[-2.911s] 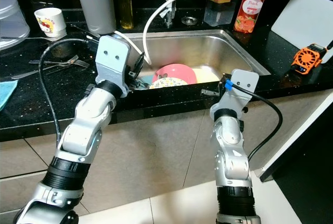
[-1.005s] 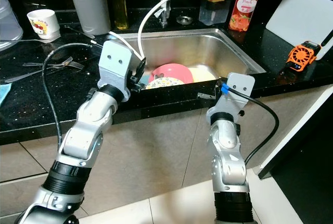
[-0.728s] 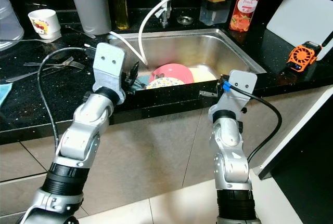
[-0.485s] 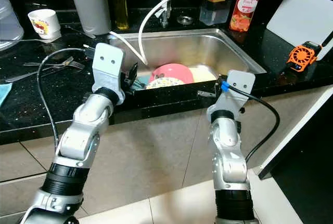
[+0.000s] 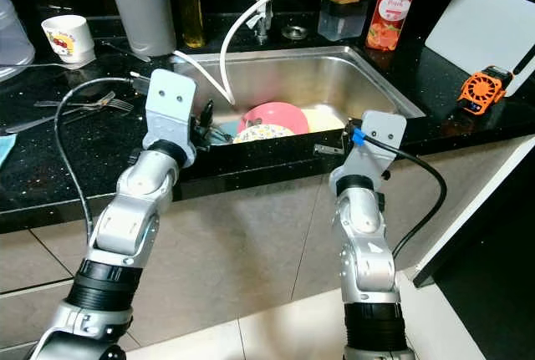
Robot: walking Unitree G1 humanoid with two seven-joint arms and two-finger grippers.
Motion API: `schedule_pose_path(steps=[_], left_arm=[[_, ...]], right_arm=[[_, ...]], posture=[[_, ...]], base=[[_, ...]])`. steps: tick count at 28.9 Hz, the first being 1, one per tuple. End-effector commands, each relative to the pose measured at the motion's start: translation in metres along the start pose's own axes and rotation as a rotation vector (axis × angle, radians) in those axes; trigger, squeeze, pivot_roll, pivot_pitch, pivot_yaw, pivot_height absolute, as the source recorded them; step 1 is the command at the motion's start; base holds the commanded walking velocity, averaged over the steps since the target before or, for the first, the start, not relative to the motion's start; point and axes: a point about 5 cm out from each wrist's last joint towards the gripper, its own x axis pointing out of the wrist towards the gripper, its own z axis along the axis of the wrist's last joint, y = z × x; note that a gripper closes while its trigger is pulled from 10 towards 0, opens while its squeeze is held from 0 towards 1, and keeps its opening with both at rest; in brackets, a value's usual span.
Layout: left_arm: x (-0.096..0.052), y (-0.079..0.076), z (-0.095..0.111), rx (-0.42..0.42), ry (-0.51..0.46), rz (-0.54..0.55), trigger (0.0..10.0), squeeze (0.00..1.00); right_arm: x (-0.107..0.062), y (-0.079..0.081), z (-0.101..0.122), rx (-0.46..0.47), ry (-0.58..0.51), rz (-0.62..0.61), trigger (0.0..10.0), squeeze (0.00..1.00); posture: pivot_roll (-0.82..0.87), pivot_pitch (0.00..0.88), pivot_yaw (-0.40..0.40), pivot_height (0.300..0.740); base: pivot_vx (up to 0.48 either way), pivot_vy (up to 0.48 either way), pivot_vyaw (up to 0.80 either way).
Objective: Kitchen organization
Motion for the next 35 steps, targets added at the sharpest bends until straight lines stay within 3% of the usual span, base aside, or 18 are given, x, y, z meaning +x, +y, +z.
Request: schedule_pose_path(steps=[1, 7, 13, 17, 19, 28, 35], left_arm=[[0.002, 0.003, -0.003, 0.016, 0.028, 0.019, 10.0, 0.0], [0.009, 0.019, -0.011, 0.088, 0.107, 0.121, 10.0, 0.0], [0.012, 0.023, -0.006, 0.046, 0.096, 0.151, 10.0, 0.0], [0.013, 0.021, -0.001, 0.029, 0.063, 0.131, 10.0, 0.0], [0.011, 0.01, 0.015, 0.033, -0.051, 0.052, 10.0, 0.0], [0.008, -0.001, 0.022, 0.021, -0.087, 0.007, 10.0, 0.0], [0.004, 0.003, 0.021, 0.008, -0.097, 0.025, 10.0, 0.0]], right_arm=[[0.001, 0.0, -0.001, -0.008, 0.002, -0.002, 10.0, 0.0], [-0.001, -0.001, -0.002, -0.005, 0.005, -0.015, 10.0, 0.0], [-0.001, -0.001, -0.003, 0.0, 0.009, -0.02, 10.0, 0.0], [-0.001, -0.002, -0.003, 0.003, 0.008, -0.025, 10.0, 0.0], [-0.001, -0.003, -0.002, 0.0, 0.007, -0.028, 10.0, 0.0], [0.003, -0.019, 0.003, -0.02, -0.008, -0.069, 10.0, 0.0], [0.009, -0.022, 0.01, -0.038, -0.021, -0.061, 10.0, 0.0]], posture=[[0.15, 0.0, -0.045, 0.74], [0.16, 0.0, -0.035, 0.74], [0.16, 0.0, -0.032, 0.74], [0.16, 0.0, -0.03, 0.74], [0.16, 0.0, -0.031, 0.74], [0.17, 0.013, -0.053, 0.74], [0.16, 0.025, -0.078, 0.74]], base=[[0.0, 0.0, 0.0], [0.0, 0.0, 0.0], [0.0, 0.0, 0.0], [0.0, 0.0, 0.0], [0.0, 0.0, 0.0], [0.0, 0.0, 0.0], [0.0, 0.0, 0.0]])
